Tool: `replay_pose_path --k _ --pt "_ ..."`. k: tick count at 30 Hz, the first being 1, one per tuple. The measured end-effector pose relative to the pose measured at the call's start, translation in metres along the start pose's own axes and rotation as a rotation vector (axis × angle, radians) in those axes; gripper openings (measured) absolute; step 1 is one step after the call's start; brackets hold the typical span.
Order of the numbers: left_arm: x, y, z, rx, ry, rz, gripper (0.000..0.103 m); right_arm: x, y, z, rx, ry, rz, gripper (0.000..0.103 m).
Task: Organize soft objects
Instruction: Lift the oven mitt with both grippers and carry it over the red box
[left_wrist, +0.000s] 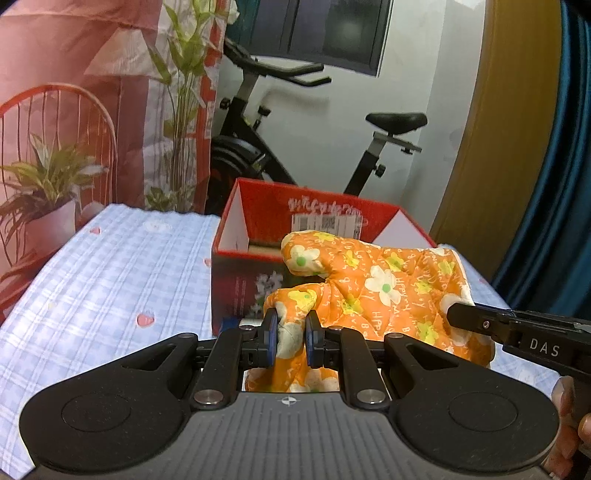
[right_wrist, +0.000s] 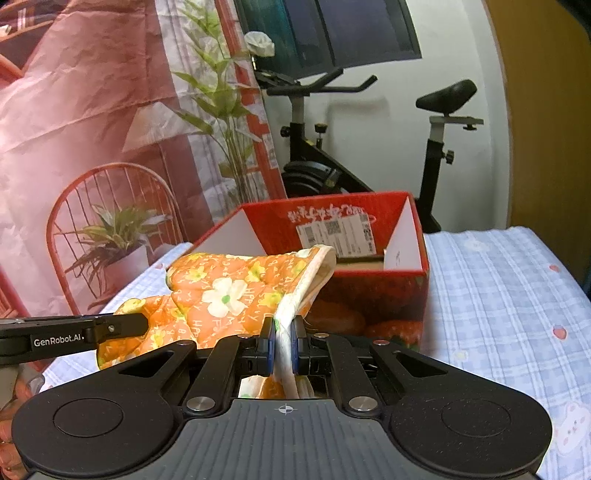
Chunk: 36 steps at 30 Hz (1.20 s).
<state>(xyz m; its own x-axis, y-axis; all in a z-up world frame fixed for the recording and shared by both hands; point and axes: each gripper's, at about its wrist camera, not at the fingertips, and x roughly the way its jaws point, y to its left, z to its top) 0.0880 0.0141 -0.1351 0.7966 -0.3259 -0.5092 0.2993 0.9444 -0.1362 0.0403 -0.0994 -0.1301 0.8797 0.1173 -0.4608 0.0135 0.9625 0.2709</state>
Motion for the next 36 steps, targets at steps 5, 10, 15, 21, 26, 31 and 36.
replay_pose_path --k 5,10,15,21,26,31,36 --pt "0.001 -0.004 0.023 0.027 -0.043 0.007 0.016 -0.001 0.003 0.026 -0.024 -0.038 0.021 0.008" --pt "0.015 -0.007 0.055 0.040 -0.068 0.013 0.016 0.006 0.002 0.064 -0.060 -0.084 0.038 0.008" --pt "0.041 -0.009 0.085 0.048 -0.057 0.020 0.016 0.024 -0.004 0.099 -0.106 -0.104 0.029 0.008" --pt "0.084 -0.013 0.106 0.064 0.006 0.034 0.016 0.062 -0.018 0.125 -0.110 -0.082 0.018 0.008" --pt "0.118 -0.014 0.113 0.088 0.055 0.051 0.016 0.099 -0.034 0.132 -0.104 -0.039 0.002 0.008" --pt "0.148 -0.012 0.113 0.090 0.117 0.053 0.016 0.132 -0.046 0.128 -0.110 0.005 -0.021 0.008" --pt "0.167 -0.004 0.111 0.073 0.170 0.046 0.016 0.156 -0.055 0.122 -0.097 0.051 -0.021 0.008"
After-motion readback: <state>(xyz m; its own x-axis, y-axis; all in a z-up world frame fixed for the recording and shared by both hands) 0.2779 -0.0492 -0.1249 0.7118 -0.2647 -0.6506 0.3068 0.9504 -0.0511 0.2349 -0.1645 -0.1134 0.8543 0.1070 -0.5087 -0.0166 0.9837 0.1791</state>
